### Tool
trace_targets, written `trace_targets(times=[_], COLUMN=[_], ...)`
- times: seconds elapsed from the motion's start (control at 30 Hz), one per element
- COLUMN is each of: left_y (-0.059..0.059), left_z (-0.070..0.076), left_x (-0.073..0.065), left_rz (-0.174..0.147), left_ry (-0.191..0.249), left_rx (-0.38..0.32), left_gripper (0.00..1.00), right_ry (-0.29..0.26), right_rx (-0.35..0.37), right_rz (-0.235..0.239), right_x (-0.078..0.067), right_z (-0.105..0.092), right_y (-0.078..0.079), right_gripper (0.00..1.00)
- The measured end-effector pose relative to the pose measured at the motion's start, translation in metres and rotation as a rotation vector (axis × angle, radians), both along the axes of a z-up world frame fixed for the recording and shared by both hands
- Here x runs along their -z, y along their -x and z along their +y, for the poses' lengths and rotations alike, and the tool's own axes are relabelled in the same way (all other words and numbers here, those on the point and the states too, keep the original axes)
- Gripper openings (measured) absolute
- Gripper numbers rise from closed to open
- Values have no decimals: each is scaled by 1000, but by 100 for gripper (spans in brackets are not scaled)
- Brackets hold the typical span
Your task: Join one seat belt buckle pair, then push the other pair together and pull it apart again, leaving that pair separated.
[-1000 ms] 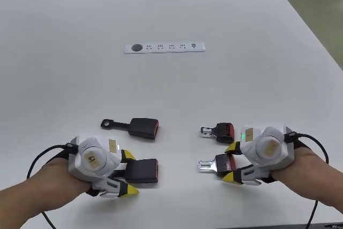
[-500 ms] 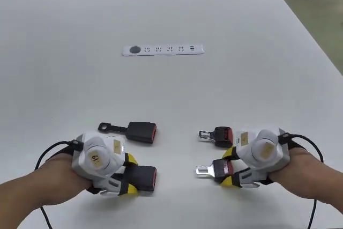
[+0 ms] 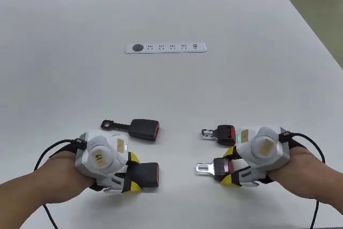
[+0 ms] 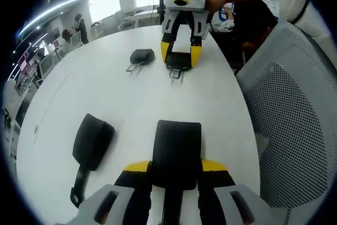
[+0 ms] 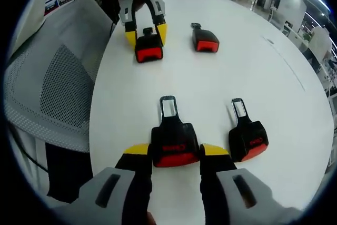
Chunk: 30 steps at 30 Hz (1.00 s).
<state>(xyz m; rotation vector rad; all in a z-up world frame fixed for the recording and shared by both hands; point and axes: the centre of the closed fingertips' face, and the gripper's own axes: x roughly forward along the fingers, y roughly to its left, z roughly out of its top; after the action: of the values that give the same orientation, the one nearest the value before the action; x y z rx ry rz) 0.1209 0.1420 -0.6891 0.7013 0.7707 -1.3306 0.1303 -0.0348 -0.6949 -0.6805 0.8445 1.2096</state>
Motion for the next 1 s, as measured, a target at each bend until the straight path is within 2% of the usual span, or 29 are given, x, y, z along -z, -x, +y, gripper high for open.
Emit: trace_targets(times=[0.33, 0.6, 0.77, 0.83, 1.0], left_y=[0, 0, -1, -1, -1], left_z=[-1, 0, 0, 1, 0], left_x=[0, 0, 1, 2, 2], left_rz=[1, -1, -3, -1, -2], left_ry=[3, 9, 13, 9, 5], left_rx=[-4, -3, 8, 9, 16], left_gripper=[34, 34, 34, 34, 34], right_ry=[-14, -39, -60, -60, -69], right_rx=[6, -3, 15, -1, -3], right_rz=[-2, -4, -15, -23, -26], right_x=[-1, -1, -2, -2, -1], right_z=[18, 47, 65, 72, 81], right_y=[4, 13, 11, 12, 10], right_gripper=[34, 34, 34, 34, 34])
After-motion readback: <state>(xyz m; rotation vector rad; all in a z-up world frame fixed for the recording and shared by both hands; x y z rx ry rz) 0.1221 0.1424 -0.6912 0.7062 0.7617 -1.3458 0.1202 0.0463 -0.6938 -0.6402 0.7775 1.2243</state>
